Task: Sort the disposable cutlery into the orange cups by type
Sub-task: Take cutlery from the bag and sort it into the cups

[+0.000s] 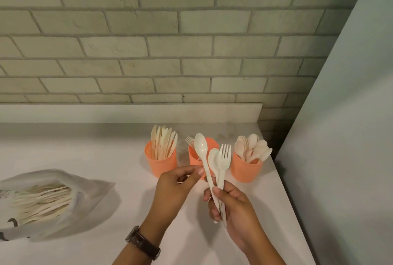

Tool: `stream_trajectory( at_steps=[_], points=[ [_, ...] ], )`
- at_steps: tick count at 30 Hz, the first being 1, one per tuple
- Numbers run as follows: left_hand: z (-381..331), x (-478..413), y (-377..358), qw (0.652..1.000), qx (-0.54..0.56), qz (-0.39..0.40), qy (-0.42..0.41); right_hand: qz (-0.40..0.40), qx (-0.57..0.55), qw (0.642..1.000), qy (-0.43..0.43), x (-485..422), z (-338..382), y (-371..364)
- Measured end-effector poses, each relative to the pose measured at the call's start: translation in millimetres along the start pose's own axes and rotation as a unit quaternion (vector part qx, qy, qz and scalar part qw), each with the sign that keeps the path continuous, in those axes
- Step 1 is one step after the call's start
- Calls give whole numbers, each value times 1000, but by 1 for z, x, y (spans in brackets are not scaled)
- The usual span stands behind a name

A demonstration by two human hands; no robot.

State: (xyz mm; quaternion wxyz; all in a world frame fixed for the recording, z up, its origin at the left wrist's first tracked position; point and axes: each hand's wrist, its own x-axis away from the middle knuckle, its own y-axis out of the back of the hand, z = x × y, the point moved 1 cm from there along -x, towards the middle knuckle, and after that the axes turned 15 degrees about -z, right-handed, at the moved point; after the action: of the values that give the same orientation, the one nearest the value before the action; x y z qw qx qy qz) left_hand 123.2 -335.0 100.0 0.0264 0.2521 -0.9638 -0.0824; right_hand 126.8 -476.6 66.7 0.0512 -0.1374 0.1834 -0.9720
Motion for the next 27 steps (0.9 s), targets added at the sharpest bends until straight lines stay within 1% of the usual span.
stream_trajectory(
  at_steps=[3, 5, 8, 11, 14, 16, 18, 20, 27],
  points=[
    [-5, 4, -4, 999, 32, 11, 12, 19, 7, 1000, -16, 5, -1, 0],
    [-6, 4, -5, 1000, 28, 2, 10, 7, 33, 999, -21, 8, -2, 1],
    [-6, 4, -6, 999, 36, -10, 26, -36, 65, 997, -17, 8, -3, 2],
    [-5, 4, -6, 997, 50, -18, 50, -83, 66, 994, -16, 5, -2, 5],
    [-2, 4, -5, 996, 59, -16, 68, -117, 74, 990, 18, 2, -3, 10],
    [-2, 7, -7, 995, 66, 6, 79, -136, 97, 985, 39, 1, -3, 12],
    [-2, 13, -10, 993, 71, 43, 84, -134, 111, 984, 45, 2, -2, 11],
    [-1, 16, -14, 992, 70, 59, 82, -126, 119, 984, 44, 3, -2, 8],
    [8, 9, -20, 994, 35, 25, 98, -99, 152, 983, 39, 6, -1, 4]
  ],
)
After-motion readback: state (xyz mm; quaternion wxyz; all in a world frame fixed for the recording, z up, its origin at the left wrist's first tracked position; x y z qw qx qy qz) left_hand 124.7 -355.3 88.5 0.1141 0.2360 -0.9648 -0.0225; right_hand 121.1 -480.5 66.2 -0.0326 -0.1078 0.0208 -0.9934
